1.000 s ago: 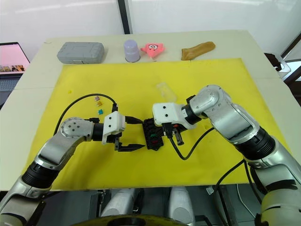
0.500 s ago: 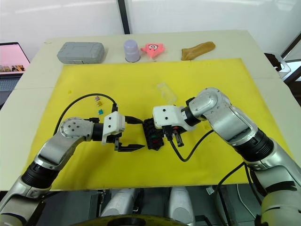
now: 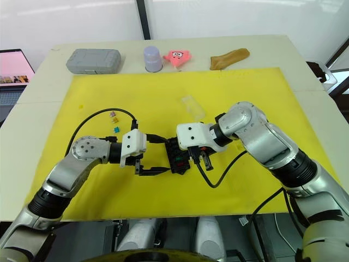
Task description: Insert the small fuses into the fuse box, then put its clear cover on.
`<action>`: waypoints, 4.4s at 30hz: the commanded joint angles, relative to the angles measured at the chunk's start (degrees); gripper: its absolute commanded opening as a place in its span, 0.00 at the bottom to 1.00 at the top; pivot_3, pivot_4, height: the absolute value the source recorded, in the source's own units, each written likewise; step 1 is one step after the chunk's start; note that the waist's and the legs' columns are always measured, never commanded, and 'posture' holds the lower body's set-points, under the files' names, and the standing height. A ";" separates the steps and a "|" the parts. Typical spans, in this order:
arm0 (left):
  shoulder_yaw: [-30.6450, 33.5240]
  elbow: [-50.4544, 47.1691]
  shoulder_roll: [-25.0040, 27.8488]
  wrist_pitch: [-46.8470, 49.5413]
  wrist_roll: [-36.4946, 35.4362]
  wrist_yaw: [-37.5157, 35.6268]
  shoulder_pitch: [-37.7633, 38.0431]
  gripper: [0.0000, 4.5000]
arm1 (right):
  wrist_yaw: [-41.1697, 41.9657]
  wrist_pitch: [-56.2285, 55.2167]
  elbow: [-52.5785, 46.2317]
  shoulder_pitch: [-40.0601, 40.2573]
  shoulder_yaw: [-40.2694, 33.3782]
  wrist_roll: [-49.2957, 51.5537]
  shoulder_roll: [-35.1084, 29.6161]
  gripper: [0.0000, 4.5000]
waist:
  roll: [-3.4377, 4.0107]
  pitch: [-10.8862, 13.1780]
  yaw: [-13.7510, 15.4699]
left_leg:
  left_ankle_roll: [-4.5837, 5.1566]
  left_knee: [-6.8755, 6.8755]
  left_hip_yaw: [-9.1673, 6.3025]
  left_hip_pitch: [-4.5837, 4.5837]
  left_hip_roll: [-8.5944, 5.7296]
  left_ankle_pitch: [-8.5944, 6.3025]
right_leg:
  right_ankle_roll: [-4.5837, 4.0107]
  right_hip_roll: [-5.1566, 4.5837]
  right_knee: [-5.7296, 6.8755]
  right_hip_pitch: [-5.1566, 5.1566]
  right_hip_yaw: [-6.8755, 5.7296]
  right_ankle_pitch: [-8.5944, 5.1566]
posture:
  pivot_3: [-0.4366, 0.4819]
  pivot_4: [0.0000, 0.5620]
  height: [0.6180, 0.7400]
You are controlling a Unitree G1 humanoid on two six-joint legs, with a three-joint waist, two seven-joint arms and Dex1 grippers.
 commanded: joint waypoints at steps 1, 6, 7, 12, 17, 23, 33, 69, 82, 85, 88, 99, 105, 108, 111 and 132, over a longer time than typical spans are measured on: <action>1.07 -0.87 0.36 -0.08 -0.44 -0.16 -0.77 0.99 | -0.85 2.43 -1.82 0.75 -2.52 2.51 0.68 0.00 | 0.00 0.00 0.03 | 0.00 0.00 0.00 0.00 0.00 0.00 | 0.00 0.00 0.00 0.00 0.00 0.00 | 0.48 0.27 1.00; 1.30 -0.95 1.10 -0.07 -0.74 -1.14 -0.84 1.00 | -2.02 5.31 -3.64 1.45 -6.91 6.38 0.24 0.32 | 0.00 0.00 0.06 | 0.00 0.00 0.00 0.00 0.00 0.00 | 0.00 0.00 0.01 -0.01 0.00 0.00 | 0.48 0.27 1.00; 1.30 -1.09 1.30 0.03 -0.77 -1.33 -0.91 1.00 | -1.48 5.24 -4.06 1.44 -7.80 7.38 -0.26 0.32 | 0.00 0.00 0.07 | 0.00 0.00 0.00 0.00 0.00 0.00 | 0.00 -0.01 0.01 0.00 0.00 0.00 | 0.48 0.27 1.00; 1.47 -0.80 2.41 -0.82 -1.06 -2.80 -1.36 1.00 | -3.92 9.28 -1.79 -0.35 -11.92 12.49 2.94 0.32 | 0.00 0.00 -0.06 | 0.00 0.00 0.00 0.00 0.01 0.00 | 0.00 0.00 0.01 -0.01 0.00 0.00 | 0.48 0.27 1.00; 0.74 -0.64 2.62 -2.44 -0.36 -3.64 -0.43 1.00 | -0.82 0.82 -1.59 10.58 -18.68 20.77 5.90 0.32 | -0.11 -0.06 0.44 | 0.00 -0.02 -0.17 0.00 -0.01 0.00 | 0.00 -0.01 -0.03 0.10 -0.14 0.00 | 0.48 0.27 1.00; 0.41 -1.73 2.66 -1.85 -0.29 -3.19 0.53 1.00 | -3.96 -5.00 4.17 14.75 -20.19 19.11 7.45 0.01 | -0.09 -0.06 -0.02 | -0.02 0.07 -0.10 0.04 -0.02 0.02 | 0.00 -0.01 0.01 0.11 -0.10 0.04 | 0.48 0.27 1.00; -0.36 -0.08 1.43 -1.44 0.23 -3.20 -0.39 1.00 | -8.58 -7.94 4.18 18.43 -16.16 15.25 8.82 0.01 | -0.10 -0.06 -0.04 | -0.02 0.04 -0.12 0.04 -0.02 0.02 | 0.00 -0.01 0.00 0.10 -0.11 0.04 | 0.48 0.27 1.00; 0.05 4.24 0.31 -4.06 1.27 -4.25 -3.80 1.00 | -13.13 -7.31 1.77 23.12 -13.18 10.03 3.48 0.01 | -0.14 -0.12 0.26 | -0.02 0.05 -0.14 0.13 -0.04 0.02 | 0.00 -0.02 -0.02 0.23 -0.12 0.05 | 0.48 0.27 1.00; 11.35 -2.42 2.24 8.58 -12.41 -2.71 0.36 1.00 | -18.58 6.72 -6.53 23.38 -30.35 28.73 4.36 0.01 | -0.14 -0.11 0.04 | -0.02 0.02 -0.15 0.12 -0.02 0.01 | 0.00 -0.01 -0.02 0.20 -0.10 0.05 | 0.48 0.27 1.00; 17.16 -4.63 5.17 12.97 -16.00 -1.35 6.47 1.00 | -22.43 10.99 -7.44 26.25 -37.99 33.35 3.71 0.06 | -0.13 -0.11 0.00 | -0.02 -0.03 -0.15 0.13 -0.01 0.01 | 0.00 0.00 -0.01 0.18 -0.09 0.05 | 0.48 0.27 1.00; 25.62 -3.83 7.17 18.30 -20.87 1.39 12.59 1.00 | -26.75 12.59 -6.07 28.03 -44.45 34.23 2.67 0.31 | -0.11 -0.10 0.04 | -0.02 -0.03 -0.13 0.15 0.00 0.01 | 0.00 0.01 -0.01 0.18 -0.07 0.05 | 0.48 0.27 1.00; 51.84 8.80 15.10 21.23 -22.23 4.39 30.30 1.00 | -31.41 2.88 4.96 38.75 -57.78 23.47 -4.86 0.99 | -0.10 -0.09 0.30 | 0.00 -0.05 -0.09 0.15 -0.01 0.00 | 0.00 -0.01 -0.04 0.20 -0.06 0.04 | 0.48 0.27 1.00; 54.13 12.18 18.74 32.49 -31.21 1.07 28.68 1.00 | -31.25 0.87 0.38 41.74 -56.61 25.22 -2.89 0.99 | -0.04 -0.07 0.27 | 0.01 -0.07 -0.02 0.29 0.01 0.00 | -0.01 0.00 -0.05 0.31 0.02 0.04 | 0.48 0.27 1.00; 52.65 12.82 19.35 38.82 -34.82 2.17 24.61 1.00 | -34.31 1.28 -5.31 39.85 -52.33 26.26 0.73 0.99 | -0.04 -0.07 0.01 | 0.01 -0.08 -0.04 0.31 0.04 -0.01 | 0.00 0.02 -0.05 0.33 0.04 0.04 | 0.48 0.27 1.00; 51.69 17.01 19.51 46.64 -37.84 5.34 18.27 1.00 | -37.20 3.18 -9.14 36.52 -49.48 28.66 3.70 0.99 | -0.01 -0.05 -0.04 | 0.01 -0.09 -0.01 0.32 0.03 -0.01 | 0.00 0.02 -0.03 0.29 0.07 0.04 | 0.48 0.27 1.00; 41.10 38.19 13.05 66.53 -38.83 12.77 -6.01 1.00 | -33.34 -0.96 -10.08 19.91 -26.32 26.61 9.06 0.99 | -0.06 -0.08 -0.22 | 0.01 -0.04 -0.04 0.31 -0.04 -0.01 | -0.01 0.02 0.28 0.12 0.06 0.04 | 0.48 0.27 1.00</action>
